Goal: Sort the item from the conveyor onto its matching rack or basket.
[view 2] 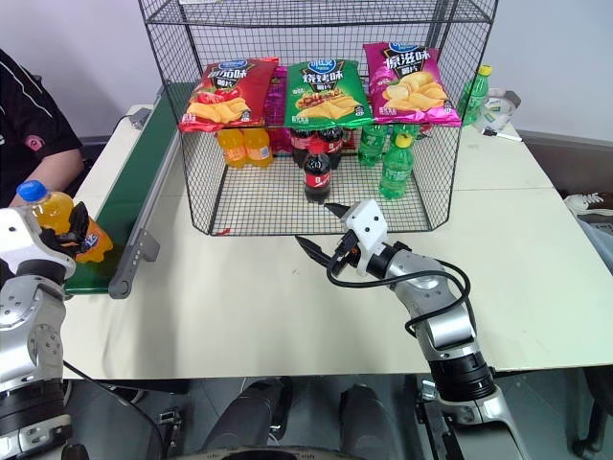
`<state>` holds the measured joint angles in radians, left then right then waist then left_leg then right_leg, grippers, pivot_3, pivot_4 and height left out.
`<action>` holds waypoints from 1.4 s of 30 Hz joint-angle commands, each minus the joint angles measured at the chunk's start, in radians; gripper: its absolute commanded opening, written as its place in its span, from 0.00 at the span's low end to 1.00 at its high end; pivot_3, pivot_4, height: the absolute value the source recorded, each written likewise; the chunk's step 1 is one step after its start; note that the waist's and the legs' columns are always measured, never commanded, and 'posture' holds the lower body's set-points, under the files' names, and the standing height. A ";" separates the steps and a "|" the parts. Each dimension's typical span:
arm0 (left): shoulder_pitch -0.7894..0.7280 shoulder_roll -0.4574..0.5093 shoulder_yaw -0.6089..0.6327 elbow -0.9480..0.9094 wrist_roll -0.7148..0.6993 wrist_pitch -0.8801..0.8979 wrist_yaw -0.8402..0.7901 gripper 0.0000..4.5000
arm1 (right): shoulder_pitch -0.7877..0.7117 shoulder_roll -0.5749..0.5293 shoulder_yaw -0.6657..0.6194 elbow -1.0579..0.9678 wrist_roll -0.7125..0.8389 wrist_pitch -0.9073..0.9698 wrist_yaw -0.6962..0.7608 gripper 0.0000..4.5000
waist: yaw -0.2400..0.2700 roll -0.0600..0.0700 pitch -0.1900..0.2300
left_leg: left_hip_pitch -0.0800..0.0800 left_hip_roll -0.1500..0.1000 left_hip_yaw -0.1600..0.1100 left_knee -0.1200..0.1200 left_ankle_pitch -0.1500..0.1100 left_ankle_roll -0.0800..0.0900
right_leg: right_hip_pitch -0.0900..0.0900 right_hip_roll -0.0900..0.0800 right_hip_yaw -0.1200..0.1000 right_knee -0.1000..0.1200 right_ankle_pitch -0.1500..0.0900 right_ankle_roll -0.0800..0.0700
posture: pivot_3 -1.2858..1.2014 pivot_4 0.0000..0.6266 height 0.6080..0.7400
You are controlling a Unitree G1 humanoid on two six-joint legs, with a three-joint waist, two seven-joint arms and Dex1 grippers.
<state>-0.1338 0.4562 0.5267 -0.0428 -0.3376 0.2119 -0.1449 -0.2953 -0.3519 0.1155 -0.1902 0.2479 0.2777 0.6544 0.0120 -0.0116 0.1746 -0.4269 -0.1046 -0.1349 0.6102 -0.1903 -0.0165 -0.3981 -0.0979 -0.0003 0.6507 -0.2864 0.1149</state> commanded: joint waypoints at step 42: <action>-0.746 -0.296 -0.419 1.085 0.219 -0.598 -0.048 0.55 | 0.066 -0.068 -0.087 -0.209 0.063 0.066 -0.038 1.00 | -0.022 -0.002 0.001 | -0.001 -0.003 0.000 -0.001 0.002 -0.001 | 0.001 0.001 -0.001 0.002 0.001 0.001 | 0.52 0.24 1.00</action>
<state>-0.8401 0.1615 0.0939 1.0506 -0.1312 -0.3337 -0.1980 -0.2308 -0.4124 0.0440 -0.3487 0.2988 0.3464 0.6228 -0.0103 -0.0132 0.1758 -0.4279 -0.1072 -0.1352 0.6094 -0.1884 -0.0178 -0.3968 -0.0963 -0.0012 0.6537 -0.2853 0.1162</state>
